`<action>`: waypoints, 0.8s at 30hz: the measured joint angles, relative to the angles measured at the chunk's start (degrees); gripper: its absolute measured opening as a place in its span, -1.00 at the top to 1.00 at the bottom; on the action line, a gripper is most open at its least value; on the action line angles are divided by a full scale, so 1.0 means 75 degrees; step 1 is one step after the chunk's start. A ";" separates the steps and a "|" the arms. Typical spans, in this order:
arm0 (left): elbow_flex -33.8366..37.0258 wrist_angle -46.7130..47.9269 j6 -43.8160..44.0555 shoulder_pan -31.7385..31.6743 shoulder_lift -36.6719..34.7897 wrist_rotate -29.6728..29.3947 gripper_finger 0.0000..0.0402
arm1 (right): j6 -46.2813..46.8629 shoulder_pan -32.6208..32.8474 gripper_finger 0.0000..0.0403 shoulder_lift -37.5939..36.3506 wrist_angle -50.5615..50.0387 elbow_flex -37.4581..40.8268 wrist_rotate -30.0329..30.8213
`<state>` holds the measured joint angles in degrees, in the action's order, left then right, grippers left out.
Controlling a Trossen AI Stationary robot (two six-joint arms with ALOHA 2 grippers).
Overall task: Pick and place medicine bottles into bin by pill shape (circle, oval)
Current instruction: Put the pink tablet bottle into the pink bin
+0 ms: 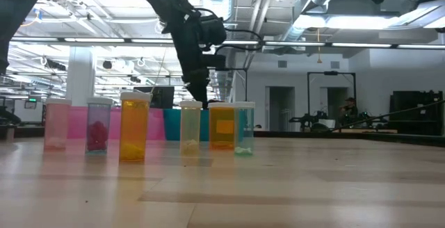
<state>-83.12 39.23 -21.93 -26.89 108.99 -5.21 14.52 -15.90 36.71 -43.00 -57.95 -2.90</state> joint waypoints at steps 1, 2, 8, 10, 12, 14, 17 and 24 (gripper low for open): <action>-0.0107 0.0195 0.0019 0.0003 0.0000 0.0000 -0.47 | -0.0003 0.0000 -0.37 0.0002 0.0000 0.0000 0.0000; -0.0220 0.0376 0.0026 0.0003 0.0000 -0.0005 -0.47 | -0.0003 0.0000 -0.37 0.0000 -0.0002 0.0000 0.0000; -0.1120 0.1514 0.0291 0.0193 0.0000 0.0262 -0.47 | -0.0020 0.0000 -0.37 0.0003 -0.0002 0.0000 0.0000; -0.1513 0.2076 0.0382 0.0343 -0.0002 0.0262 -0.47 | -0.0021 0.0000 -0.37 0.0000 -0.0002 0.0000 -0.0001; -0.1879 0.2595 0.0521 0.0539 -0.0003 0.0317 -0.47 | -0.0033 0.0000 -0.37 0.0003 -0.0003 0.0000 0.0000; -0.2210 0.3095 0.0660 0.0759 -0.0007 0.0510 -0.47 | -0.0114 0.0000 -0.37 0.0000 -0.0003 0.0000 -0.0003; -0.2409 0.3596 0.0914 0.1173 -0.0176 0.0759 -0.47 | -0.0134 0.0001 -0.37 0.0000 -0.0003 0.0000 -0.0003; -0.2389 0.4176 0.2155 0.2305 -0.1055 0.0829 -0.47 | -0.0198 0.0006 -0.37 0.0001 -0.0008 0.0000 -0.0006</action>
<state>-101.03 70.56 -5.77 -9.61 101.07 1.01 13.04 -15.86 36.72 -43.06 -57.95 -2.94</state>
